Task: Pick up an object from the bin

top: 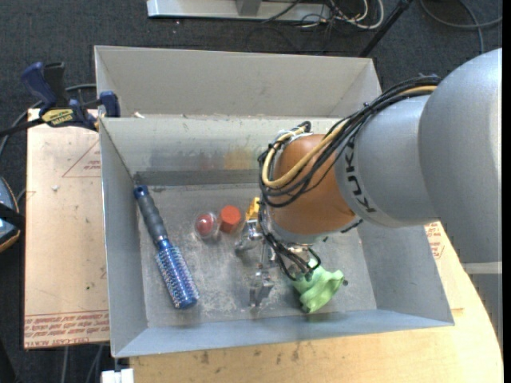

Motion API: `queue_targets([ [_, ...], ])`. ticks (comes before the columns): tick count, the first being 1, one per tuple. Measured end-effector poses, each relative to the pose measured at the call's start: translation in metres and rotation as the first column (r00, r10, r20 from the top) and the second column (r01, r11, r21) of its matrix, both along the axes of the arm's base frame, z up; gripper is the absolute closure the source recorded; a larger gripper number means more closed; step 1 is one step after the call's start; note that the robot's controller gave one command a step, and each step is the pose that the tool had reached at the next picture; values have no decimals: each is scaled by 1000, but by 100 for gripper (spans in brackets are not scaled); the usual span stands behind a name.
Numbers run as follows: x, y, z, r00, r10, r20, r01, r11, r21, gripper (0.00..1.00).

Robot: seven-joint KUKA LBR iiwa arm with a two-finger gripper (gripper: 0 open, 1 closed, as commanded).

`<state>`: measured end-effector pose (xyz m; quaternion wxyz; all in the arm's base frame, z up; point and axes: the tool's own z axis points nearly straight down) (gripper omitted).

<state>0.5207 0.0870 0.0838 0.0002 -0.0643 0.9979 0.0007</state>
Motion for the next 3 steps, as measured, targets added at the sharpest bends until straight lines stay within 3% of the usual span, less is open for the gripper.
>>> queue_targets([
  [1,-27,-60,50,997,75,1,-75,997,-3,0],
  [2,-16,-179,30,990,140,2,-140,990,-5,0],
  [3,-29,-134,-7,932,362,20,-361,932,-14,0],
])
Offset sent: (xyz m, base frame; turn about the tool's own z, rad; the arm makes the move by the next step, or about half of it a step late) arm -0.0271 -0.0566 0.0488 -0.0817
